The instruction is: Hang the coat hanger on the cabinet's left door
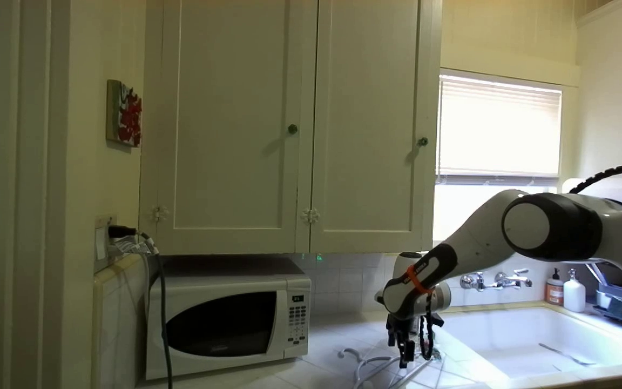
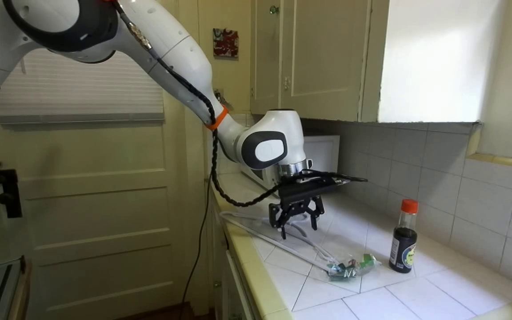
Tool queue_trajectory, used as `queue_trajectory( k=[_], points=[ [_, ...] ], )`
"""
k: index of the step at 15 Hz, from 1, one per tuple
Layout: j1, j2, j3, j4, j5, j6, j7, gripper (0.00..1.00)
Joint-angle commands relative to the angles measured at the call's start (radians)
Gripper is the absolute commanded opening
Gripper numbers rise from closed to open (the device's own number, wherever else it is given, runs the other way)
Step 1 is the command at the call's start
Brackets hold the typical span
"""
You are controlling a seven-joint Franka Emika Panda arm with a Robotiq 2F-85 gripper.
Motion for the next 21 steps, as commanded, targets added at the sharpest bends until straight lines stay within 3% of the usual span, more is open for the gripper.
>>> queue_trajectory(
  k=[1, 7, 8, 9, 12, 19, 21],
  points=[
    [0.011, 0.026, -0.028, 0.07, 0.046, -0.096, 0.009, 1.0],
    [0.061, 0.07, -0.082, 0.201, 0.028, -0.28, 0.097, 1.0],
    [0.042, 0.023, -0.067, 0.126, 0.037, -0.21, 0.057, 1.0],
    [0.049, 0.032, -0.072, 0.147, 0.035, -0.236, 0.068, 1.0],
    [0.05, 0.046, -0.075, 0.155, 0.03, -0.172, 0.06, 1.0],
    [0.051, 0.099, -0.075, 0.227, 0.035, -0.2, 0.064, 0.99],
    [0.048, 0.121, -0.073, 0.253, 0.038, -0.209, 0.063, 0.92]
  ],
)
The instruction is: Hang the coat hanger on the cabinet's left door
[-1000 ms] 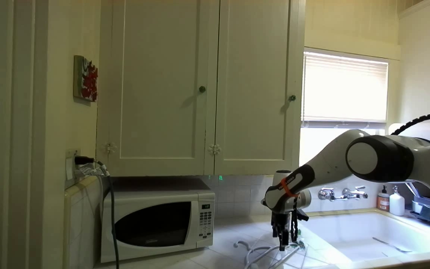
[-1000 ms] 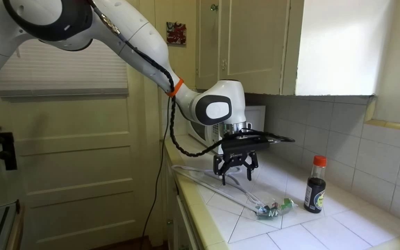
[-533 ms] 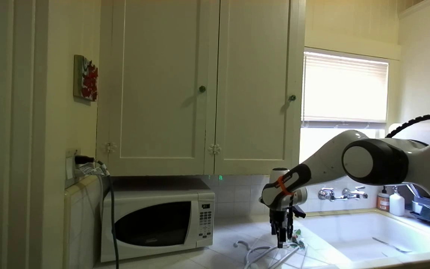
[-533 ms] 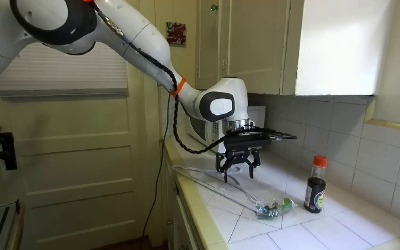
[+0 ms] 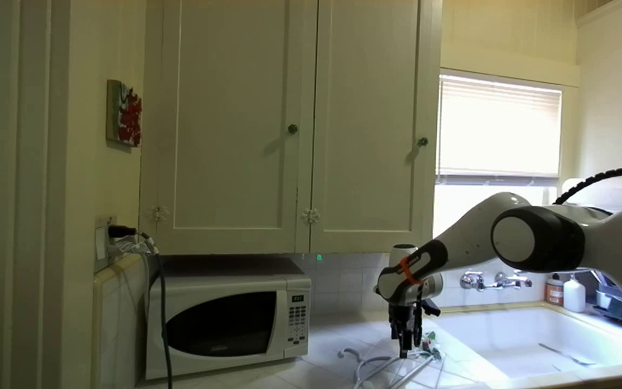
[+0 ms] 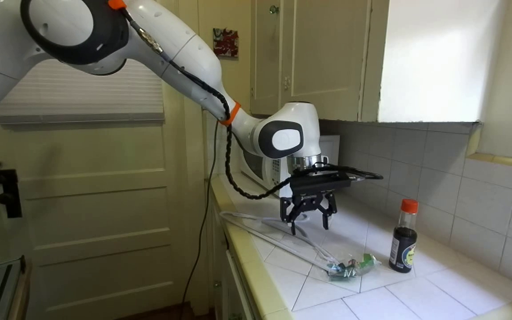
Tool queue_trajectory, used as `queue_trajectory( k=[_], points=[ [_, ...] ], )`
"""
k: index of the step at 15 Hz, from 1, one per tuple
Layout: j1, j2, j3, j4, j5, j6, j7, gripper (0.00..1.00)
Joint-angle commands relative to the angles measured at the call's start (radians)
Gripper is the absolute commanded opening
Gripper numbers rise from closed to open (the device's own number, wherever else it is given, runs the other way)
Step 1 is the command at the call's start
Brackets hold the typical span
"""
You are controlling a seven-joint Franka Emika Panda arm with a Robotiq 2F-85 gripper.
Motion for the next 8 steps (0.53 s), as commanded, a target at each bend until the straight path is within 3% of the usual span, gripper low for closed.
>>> queue_trajectory(
  k=[1, 2, 3, 5, 8],
  points=[
    [-0.002, 0.06, 0.0, 0.072, 0.016, -0.021, -0.013, 0.85],
    [-0.001, 0.07, -0.001, 0.085, 0.015, -0.028, -0.01, 0.88],
    [0.0, 0.08, -0.001, 0.095, 0.015, -0.034, -0.008, 0.8],
    [0.0, 0.093, -0.001, 0.11, 0.013, -0.037, -0.008, 0.79],
    [-0.002, 0.114, 0.0, 0.133, 0.014, -0.049, -0.009, 0.64]
  ],
)
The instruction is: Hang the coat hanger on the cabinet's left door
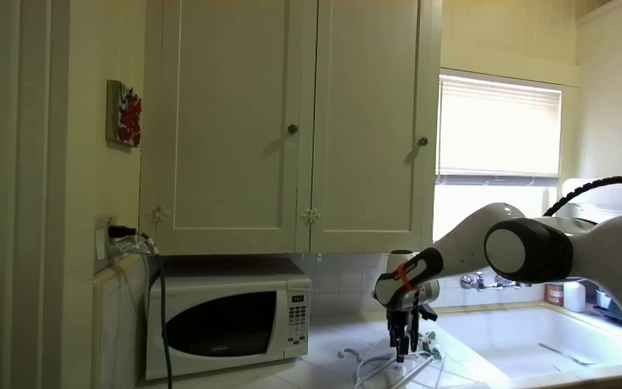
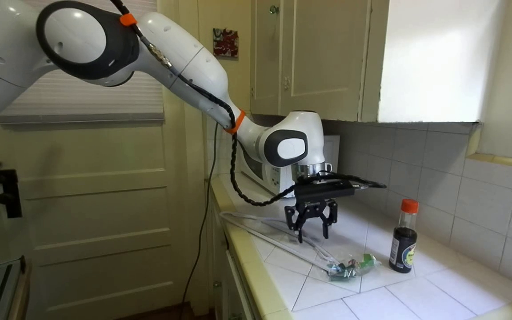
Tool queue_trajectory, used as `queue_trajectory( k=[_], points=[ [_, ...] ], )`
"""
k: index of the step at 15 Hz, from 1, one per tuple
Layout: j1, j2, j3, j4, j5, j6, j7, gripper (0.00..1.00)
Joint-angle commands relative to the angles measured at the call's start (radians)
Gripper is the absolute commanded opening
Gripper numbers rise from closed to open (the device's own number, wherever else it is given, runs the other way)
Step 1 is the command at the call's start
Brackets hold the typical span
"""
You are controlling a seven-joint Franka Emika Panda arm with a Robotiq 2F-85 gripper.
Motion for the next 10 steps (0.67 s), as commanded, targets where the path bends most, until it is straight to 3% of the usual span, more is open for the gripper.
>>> queue_trajectory(
  k=[1, 5, 7, 10],
  points=[
    [-0.003, 0.046, 0.001, 0.061, 0.014, -0.042, -0.01, 0.51],
    [-0.003, 0.054, -0.001, 0.078, 0.015, -0.07, -0.008, 0.13],
    [-0.001, 0.053, -0.004, 0.081, 0.015, -0.094, -0.002, 0.01],
    [0.014, 0.05, -0.025, 0.089, -0.003, -0.161, 0.025, 0.04]
  ],
)
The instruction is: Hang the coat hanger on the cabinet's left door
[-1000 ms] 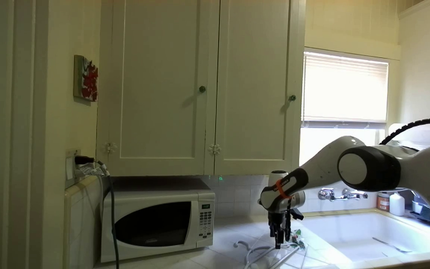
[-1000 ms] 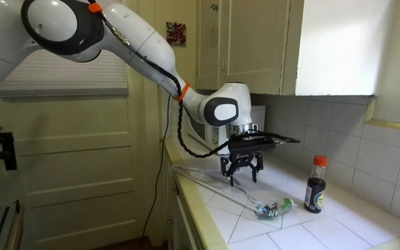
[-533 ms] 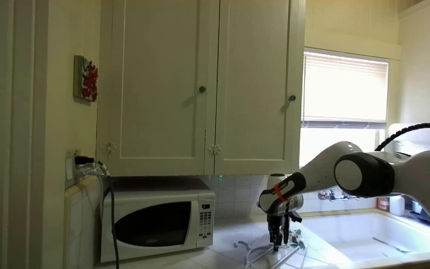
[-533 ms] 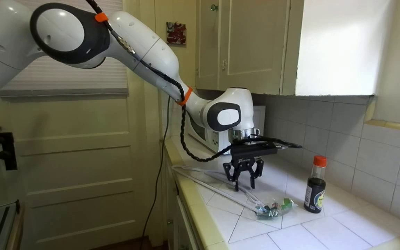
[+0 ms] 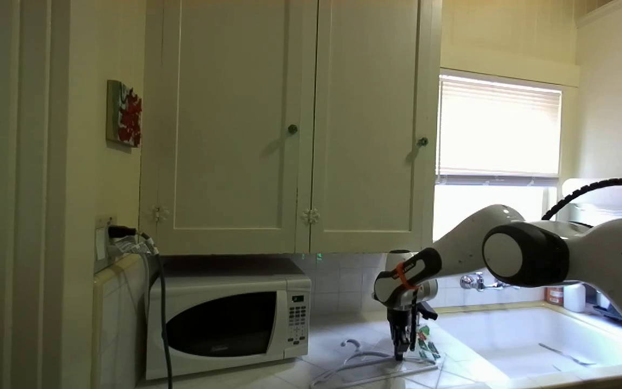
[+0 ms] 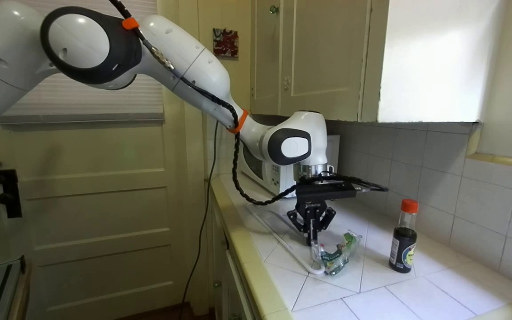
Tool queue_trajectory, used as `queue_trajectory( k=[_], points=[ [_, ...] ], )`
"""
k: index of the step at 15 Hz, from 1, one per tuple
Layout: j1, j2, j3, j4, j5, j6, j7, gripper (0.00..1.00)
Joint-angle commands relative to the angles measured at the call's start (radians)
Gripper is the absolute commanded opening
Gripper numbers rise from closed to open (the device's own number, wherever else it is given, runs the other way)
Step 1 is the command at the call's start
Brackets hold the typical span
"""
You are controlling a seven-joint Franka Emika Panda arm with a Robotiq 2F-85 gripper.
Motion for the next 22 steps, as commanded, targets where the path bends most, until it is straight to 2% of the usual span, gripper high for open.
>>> queue_trajectory(
  k=[1, 4, 7, 16, 19, 22],
  points=[
    [0.018, 0.016, -0.025, 0.03, -0.007, -0.103, 0.023, 0.03],
    [0.037, -0.025, -0.037, -0.019, -0.026, -0.118, 0.036, 0.03],
    [0.038, -0.094, -0.017, -0.1, -0.003, -0.075, 0.025, 0.03],
    [0.041, -0.359, 0.003, -0.431, 0.063, 0.054, 0.103, 0.03],
    [0.049, -0.436, -0.006, -0.555, 0.068, 0.152, 0.104, 0.03],
    [0.043, -0.528, -0.019, -0.722, 0.064, 0.382, 0.113, 0.03]
  ],
)
